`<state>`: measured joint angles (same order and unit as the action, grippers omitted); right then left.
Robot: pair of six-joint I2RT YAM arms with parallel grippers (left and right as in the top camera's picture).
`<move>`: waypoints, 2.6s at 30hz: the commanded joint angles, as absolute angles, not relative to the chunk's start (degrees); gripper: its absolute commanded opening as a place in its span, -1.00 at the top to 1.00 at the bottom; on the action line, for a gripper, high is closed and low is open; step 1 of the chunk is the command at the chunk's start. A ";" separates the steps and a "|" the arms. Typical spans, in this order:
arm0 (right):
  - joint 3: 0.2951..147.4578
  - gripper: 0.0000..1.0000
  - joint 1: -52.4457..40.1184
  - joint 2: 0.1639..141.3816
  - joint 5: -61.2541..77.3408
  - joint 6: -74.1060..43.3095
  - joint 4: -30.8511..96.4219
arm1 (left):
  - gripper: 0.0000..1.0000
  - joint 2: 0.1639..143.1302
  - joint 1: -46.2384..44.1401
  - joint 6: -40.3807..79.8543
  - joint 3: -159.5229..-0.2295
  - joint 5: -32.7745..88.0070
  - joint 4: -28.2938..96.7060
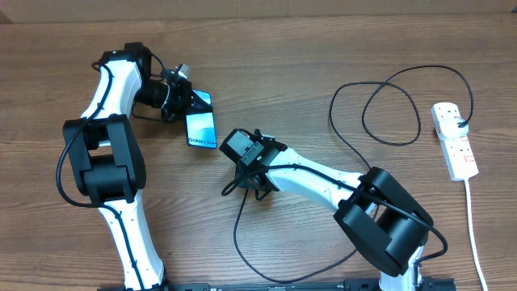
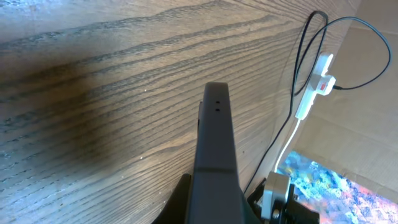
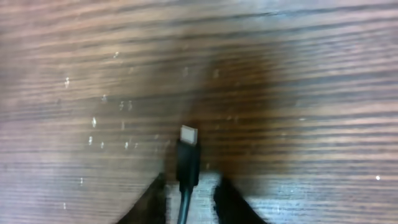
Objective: Plug charger to phone and switch on socket
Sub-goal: 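Grasp the black USB-C cable end with the right gripper, then lift the cable plug with the right gripper toward the phone's bottom port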
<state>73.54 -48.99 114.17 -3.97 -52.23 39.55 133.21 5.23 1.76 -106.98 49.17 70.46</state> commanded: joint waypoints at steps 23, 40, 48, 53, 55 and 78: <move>74.00 0.62 -46.57 117.54 -4.19 -52.10 41.01 | 0.92 132.25 4.82 1.69 -108.14 50.39 70.87; 74.02 0.93 -45.12 117.56 1.45 -49.54 40.36 | 0.91 132.25 5.78 6.52 -108.14 46.26 72.12; 74.02 0.92 -37.58 113.84 25.98 -31.62 36.64 | 0.91 132.25 7.42 -14.90 -108.16 75.18 72.10; 74.02 0.92 -33.50 106.06 46.19 -15.81 36.25 | 0.91 132.25 8.43 -25.61 -108.14 86.35 77.58; 74.02 0.92 -32.84 103.57 53.69 -10.52 36.49 | 0.91 132.25 8.60 -29.80 -108.16 89.86 80.79; 73.71 0.92 -36.45 101.47 60.64 -18.33 23.88 | 0.91 132.20 7.79 -35.66 -108.14 90.61 96.88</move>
<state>73.84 -37.08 101.43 59.81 -14.85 25.36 133.21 8.23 -37.85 -107.18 87.46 96.51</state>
